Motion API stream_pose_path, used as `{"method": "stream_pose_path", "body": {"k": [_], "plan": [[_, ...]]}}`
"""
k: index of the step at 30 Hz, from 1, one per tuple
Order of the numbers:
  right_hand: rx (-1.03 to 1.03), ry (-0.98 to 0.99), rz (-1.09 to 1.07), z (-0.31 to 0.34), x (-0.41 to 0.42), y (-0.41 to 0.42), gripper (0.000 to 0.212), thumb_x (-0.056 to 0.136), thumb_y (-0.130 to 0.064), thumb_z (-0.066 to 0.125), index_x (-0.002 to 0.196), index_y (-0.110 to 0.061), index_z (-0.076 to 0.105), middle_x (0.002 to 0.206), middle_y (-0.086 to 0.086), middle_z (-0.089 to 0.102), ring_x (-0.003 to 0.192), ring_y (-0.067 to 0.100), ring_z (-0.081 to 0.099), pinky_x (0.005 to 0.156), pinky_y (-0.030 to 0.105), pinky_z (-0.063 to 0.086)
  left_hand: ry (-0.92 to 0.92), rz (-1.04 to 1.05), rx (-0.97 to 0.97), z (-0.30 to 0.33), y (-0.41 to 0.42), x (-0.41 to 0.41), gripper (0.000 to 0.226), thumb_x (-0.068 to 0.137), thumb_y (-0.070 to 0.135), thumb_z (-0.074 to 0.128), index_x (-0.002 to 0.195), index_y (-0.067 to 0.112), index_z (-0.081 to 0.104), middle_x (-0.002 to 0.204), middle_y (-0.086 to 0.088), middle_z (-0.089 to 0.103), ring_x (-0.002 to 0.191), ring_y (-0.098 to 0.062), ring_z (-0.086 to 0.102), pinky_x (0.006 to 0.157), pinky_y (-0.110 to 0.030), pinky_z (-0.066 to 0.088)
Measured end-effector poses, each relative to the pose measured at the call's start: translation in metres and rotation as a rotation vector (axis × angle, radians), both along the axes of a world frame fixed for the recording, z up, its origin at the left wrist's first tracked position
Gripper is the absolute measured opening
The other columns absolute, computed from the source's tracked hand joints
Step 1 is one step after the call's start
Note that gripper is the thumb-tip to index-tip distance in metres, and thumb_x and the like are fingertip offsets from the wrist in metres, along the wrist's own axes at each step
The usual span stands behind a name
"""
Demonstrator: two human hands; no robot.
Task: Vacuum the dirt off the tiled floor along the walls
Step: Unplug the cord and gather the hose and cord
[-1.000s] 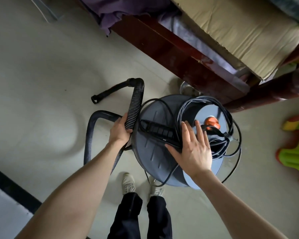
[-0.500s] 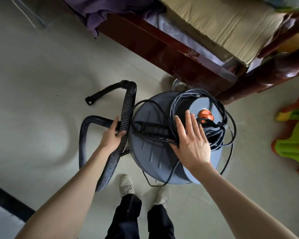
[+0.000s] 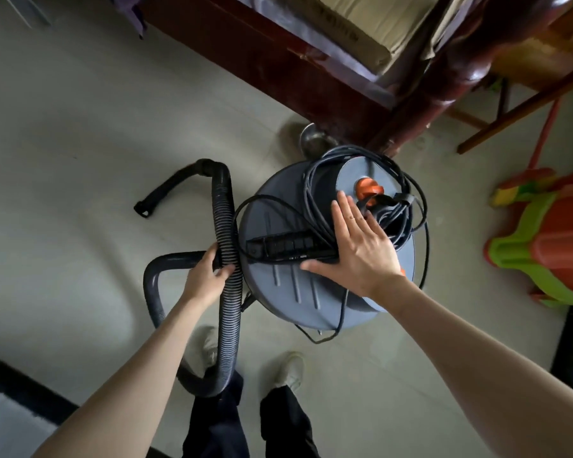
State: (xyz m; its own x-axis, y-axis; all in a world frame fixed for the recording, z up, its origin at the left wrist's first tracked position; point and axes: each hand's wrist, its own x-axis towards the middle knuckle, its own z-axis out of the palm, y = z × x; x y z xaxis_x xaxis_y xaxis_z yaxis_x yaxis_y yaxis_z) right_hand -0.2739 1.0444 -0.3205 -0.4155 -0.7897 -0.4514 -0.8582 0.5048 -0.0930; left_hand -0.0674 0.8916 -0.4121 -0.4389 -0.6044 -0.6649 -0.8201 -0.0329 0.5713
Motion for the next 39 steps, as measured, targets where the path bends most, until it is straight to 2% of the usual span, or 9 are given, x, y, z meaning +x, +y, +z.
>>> {"method": "stream_pose_path", "body": {"k": [6,11,14,17,20,23,26,35,39], "plan": [[0.008,0.041,0.031,0.001,-0.022,0.056,0.1,0.082,-0.077,-0.009,0.156,-0.01,-0.001,0.158,-0.003,-0.016,0.148,0.009,-0.012,0.12,0.037,-0.009,-0.005,-0.096,0.12,-0.004,0.063,0.004,0.061,0.095,0.024,0.054,0.149,0.018,0.026,0.14,-0.009,0.051,0.127,-0.027,0.049,0.104,-0.038,0.039],[0.086,0.208,-0.002,0.006,-0.033,0.091,0.083,0.094,-0.064,0.003,0.156,-0.01,0.002,0.164,0.001,0.001,0.151,0.016,-0.002,0.117,0.051,-0.016,-0.145,-0.468,0.133,0.003,0.094,-0.001,0.061,0.097,0.038,0.048,0.149,0.019,0.025,0.143,-0.009,0.046,0.131,-0.028,0.043,0.103,-0.034,0.037],[0.043,0.278,-0.21,0.008,-0.022,0.105,0.073,0.101,-0.05,0.025,0.156,-0.006,0.004,0.165,0.009,0.003,0.152,0.022,-0.005,0.115,0.054,-0.017,-0.195,-0.653,-0.17,0.025,0.097,-0.019,0.035,0.097,0.038,0.044,0.123,0.017,0.055,0.118,-0.011,0.064,0.11,-0.032,0.057,0.087,-0.038,0.046],[-0.06,0.282,-0.485,0.008,0.001,0.12,0.072,0.101,-0.044,0.037,0.156,-0.008,0.007,0.165,0.01,-0.001,0.151,0.026,-0.005,0.117,0.055,-0.011,0.148,-0.589,-0.546,0.053,0.094,-0.048,0.025,0.095,0.027,0.052,0.109,0.008,0.061,0.103,-0.013,0.066,0.097,-0.034,0.06,0.079,-0.042,0.048],[-0.13,0.192,-0.704,-0.002,0.014,0.13,0.084,0.094,-0.057,0.045,0.157,-0.017,0.006,0.165,0.004,-0.007,0.151,0.031,-0.004,0.117,0.06,0.0,0.45,-0.742,-0.605,0.07,0.091,-0.099,0.051,0.093,0.026,0.056,0.138,0.003,0.044,0.137,-0.019,0.046,0.127,-0.035,0.044,0.103,-0.043,0.038],[-0.211,0.148,-0.765,-0.015,0.006,0.131,0.087,0.089,-0.064,0.05,0.156,-0.02,0.016,0.165,0.001,-0.003,0.15,0.035,0.002,0.112,0.067,0.012,0.364,-0.992,-0.503,0.071,0.099,-0.162,0.079,0.092,0.05,0.048,0.152,0.026,0.002,0.159,-0.009,-0.008,0.146,-0.031,-0.003,0.116,-0.046,0.007],[-0.304,0.181,-0.783,-0.024,0.002,0.132,0.078,0.088,-0.057,0.057,0.151,-0.018,0.034,0.163,0.005,0.016,0.148,0.04,0.011,0.107,0.072,0.019,0.215,-1.072,-0.372,0.059,0.11,-0.198,0.081,0.088,0.063,0.042,0.146,0.046,-0.012,0.152,0.007,-0.033,0.143,-0.027,-0.023,0.115,-0.051,0.004],[-0.329,0.152,-0.755,-0.033,-0.026,0.156,0.068,0.093,-0.049,0.053,0.152,-0.02,0.034,0.163,0.003,0.016,0.149,0.041,0.009,0.109,0.072,0.01,0.029,-1.171,-0.583,0.06,0.139,-0.227,0.074,0.088,0.068,0.021,0.147,0.04,-0.014,0.149,-0.012,-0.039,0.143,-0.023,-0.024,0.115,-0.042,-0.01],[-0.355,0.199,-0.743,-0.032,-0.053,0.178,0.066,0.089,-0.044,0.061,0.146,-0.016,0.044,0.16,0.007,0.026,0.146,0.043,0.02,0.107,0.073,0.017,-0.003,-1.182,-0.572,0.063,0.161,-0.254,0.075,0.088,0.069,0.02,0.148,0.039,-0.014,0.148,-0.014,-0.038,0.144,-0.026,-0.019,0.115,-0.042,-0.012]]}}
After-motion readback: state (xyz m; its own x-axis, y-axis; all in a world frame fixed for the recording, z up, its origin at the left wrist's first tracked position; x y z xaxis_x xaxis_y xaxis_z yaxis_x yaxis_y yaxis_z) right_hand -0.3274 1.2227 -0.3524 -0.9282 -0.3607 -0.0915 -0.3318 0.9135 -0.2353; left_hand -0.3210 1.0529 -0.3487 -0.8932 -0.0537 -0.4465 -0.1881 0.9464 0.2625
